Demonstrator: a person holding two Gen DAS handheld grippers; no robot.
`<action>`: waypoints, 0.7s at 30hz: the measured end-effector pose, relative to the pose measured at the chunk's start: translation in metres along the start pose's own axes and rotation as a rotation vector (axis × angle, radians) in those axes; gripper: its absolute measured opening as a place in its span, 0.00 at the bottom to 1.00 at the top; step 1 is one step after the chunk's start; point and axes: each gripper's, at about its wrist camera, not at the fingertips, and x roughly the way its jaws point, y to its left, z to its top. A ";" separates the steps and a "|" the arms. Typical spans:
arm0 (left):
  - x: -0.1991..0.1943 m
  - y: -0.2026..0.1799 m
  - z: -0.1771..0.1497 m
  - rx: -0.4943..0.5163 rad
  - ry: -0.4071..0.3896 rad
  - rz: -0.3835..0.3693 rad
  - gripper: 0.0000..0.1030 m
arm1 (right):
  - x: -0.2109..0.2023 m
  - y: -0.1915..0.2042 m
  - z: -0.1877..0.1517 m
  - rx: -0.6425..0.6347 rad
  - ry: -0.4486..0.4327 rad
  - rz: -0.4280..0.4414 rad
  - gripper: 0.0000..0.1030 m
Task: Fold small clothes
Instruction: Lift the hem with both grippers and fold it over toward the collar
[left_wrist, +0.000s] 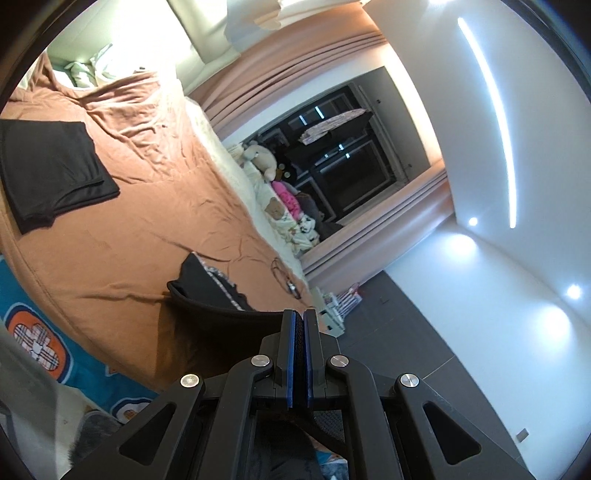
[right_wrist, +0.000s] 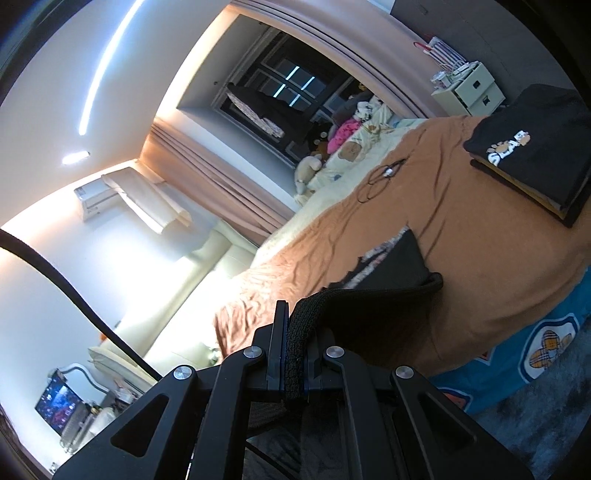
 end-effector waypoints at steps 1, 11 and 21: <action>0.002 0.001 0.000 0.002 0.006 0.008 0.04 | 0.002 -0.003 0.001 -0.002 0.005 -0.005 0.02; 0.039 0.016 0.019 -0.026 0.021 0.040 0.04 | 0.062 -0.030 0.034 0.028 0.035 -0.066 0.02; 0.097 0.022 0.049 -0.035 0.045 0.083 0.04 | 0.087 -0.038 0.063 0.041 0.063 -0.079 0.02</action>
